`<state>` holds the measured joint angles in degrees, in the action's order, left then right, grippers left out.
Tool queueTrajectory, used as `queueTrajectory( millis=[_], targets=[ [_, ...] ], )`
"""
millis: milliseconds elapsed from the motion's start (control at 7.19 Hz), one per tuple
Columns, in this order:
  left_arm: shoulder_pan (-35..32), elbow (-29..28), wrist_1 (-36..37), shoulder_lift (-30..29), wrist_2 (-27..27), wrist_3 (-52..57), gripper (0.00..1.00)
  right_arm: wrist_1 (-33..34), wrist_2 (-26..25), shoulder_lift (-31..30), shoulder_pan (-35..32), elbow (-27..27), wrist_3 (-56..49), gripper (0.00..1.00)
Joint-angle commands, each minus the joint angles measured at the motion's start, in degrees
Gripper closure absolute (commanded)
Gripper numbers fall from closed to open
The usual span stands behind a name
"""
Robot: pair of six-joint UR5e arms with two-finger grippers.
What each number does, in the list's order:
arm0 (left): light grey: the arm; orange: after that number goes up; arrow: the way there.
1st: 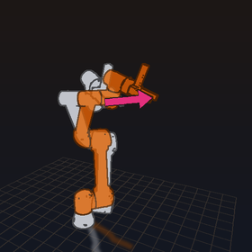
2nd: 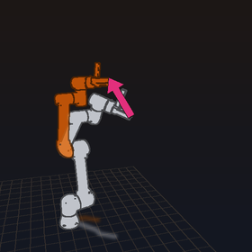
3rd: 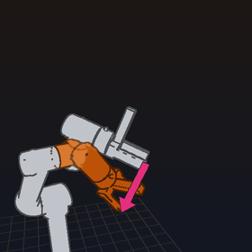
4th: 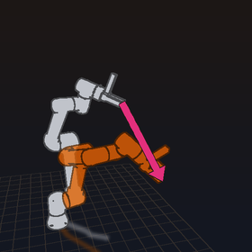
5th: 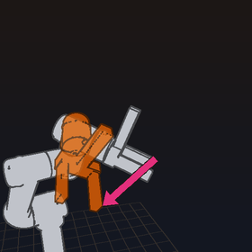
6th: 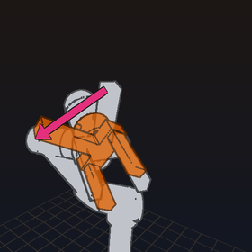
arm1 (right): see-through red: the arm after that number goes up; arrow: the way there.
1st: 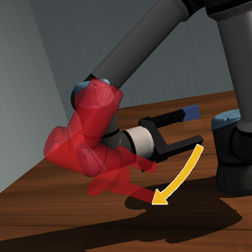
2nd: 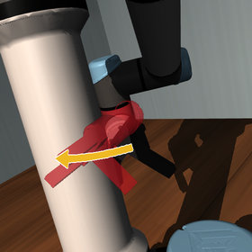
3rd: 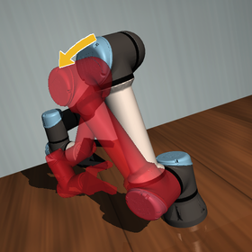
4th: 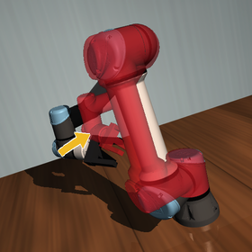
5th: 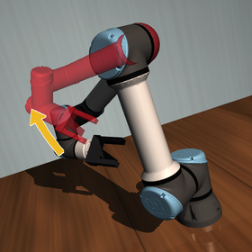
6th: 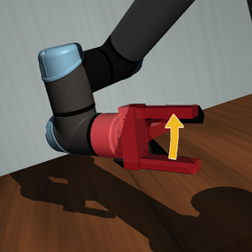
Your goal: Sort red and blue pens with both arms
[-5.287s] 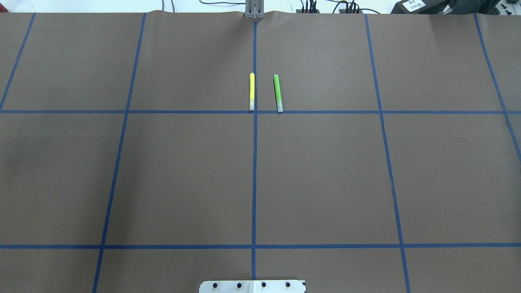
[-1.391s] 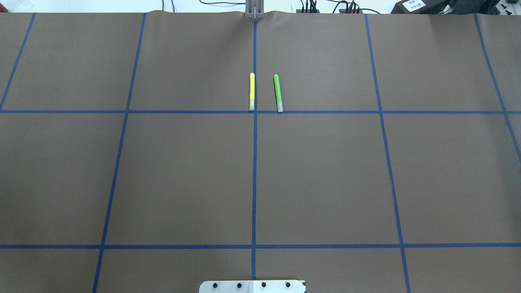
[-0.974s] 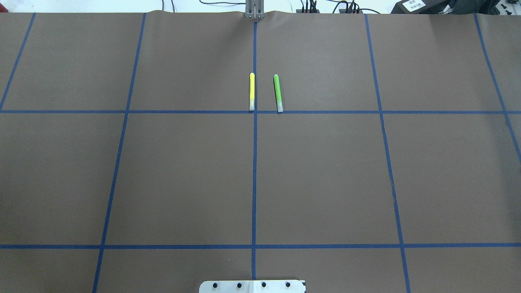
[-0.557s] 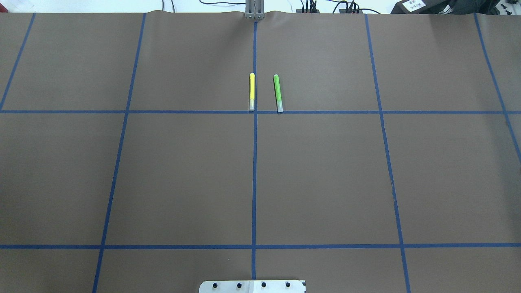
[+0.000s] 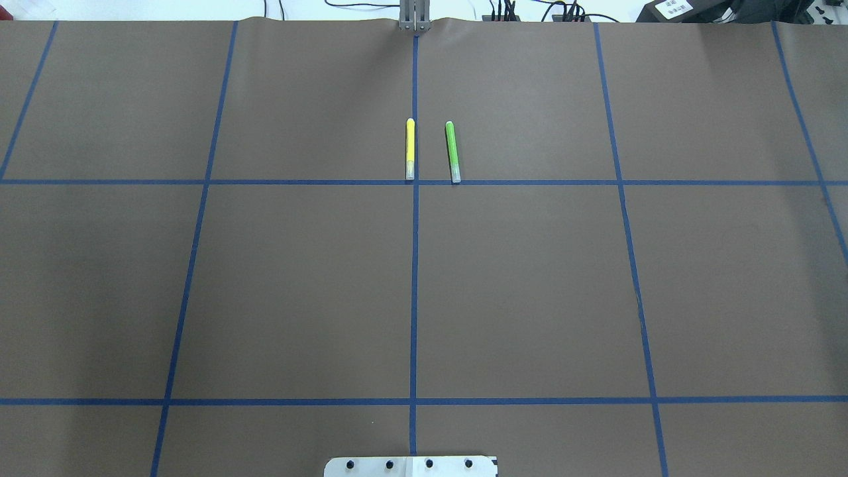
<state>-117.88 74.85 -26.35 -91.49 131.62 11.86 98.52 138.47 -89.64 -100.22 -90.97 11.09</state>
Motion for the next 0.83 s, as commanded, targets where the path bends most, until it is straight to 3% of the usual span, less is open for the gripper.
queueTrajectory(
  millis=[0, 278, 557, 696],
  targets=[
    [2.7, 5.3, -4.1, -9.5, 0.0, 0.1, 0.0, 0.2, 0.0, -0.3, 0.2, -2.4, 0.1, 0.0],
    [9.7, 17.8, -10.7, -9.5, 0.6, 0.0, 0.0, -0.2, 0.5, -0.3, 0.9, -3.0, 0.2, 0.0],
    [10.1, 22.8, -17.8, -9.0, 0.8, 0.2, 0.0, -3.8, 0.0, -2.6, 1.6, -4.5, -0.7, 0.0],
    [11.2, 22.4, -23.7, -8.4, 4.0, 0.2, 0.0, -4.9, -0.2, -3.6, 1.6, -4.5, -0.7, 0.0]
  ],
)
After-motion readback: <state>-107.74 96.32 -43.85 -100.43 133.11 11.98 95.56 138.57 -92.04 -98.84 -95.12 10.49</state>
